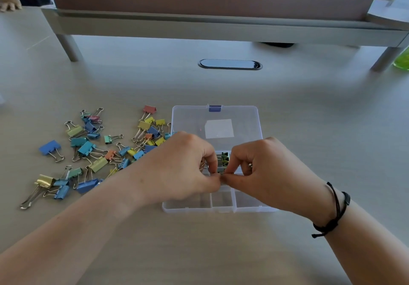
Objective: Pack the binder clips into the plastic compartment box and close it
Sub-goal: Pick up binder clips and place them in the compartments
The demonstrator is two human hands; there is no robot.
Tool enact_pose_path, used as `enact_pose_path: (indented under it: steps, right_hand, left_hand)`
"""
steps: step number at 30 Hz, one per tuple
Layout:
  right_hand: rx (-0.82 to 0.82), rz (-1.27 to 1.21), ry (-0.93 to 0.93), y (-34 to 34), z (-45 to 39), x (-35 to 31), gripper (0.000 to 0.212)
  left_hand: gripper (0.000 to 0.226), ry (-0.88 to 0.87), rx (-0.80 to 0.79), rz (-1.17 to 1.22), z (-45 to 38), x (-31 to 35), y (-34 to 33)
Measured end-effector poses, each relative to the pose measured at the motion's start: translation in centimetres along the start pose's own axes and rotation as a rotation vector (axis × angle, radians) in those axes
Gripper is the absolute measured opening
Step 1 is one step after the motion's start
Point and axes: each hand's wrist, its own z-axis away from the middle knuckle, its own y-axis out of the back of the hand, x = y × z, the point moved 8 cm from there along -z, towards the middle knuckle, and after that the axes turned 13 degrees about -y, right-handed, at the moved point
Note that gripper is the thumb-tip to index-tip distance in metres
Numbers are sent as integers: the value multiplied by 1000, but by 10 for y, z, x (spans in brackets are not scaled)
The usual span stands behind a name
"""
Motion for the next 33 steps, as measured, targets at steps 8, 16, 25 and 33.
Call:
enact_pose_path:
  steps: [8,16,25,33]
  right_hand:
    - [-13,-8,-12,-1,2,0,18]
    - [61,24,-68,-2,1,0,18]
    - [4,-17,-39,1,3,-3,15]
    - [-92,-421,-155,14,0,8,22]
  left_hand:
    - [8,32,-63,-73,-4,-2,3]
    - [11,88,-121,-168,-14,-2,-1]
    - [19,177,-83,-150,-14,-6,-2]
    - [22,179,-50,-192,-13,-5,-4]
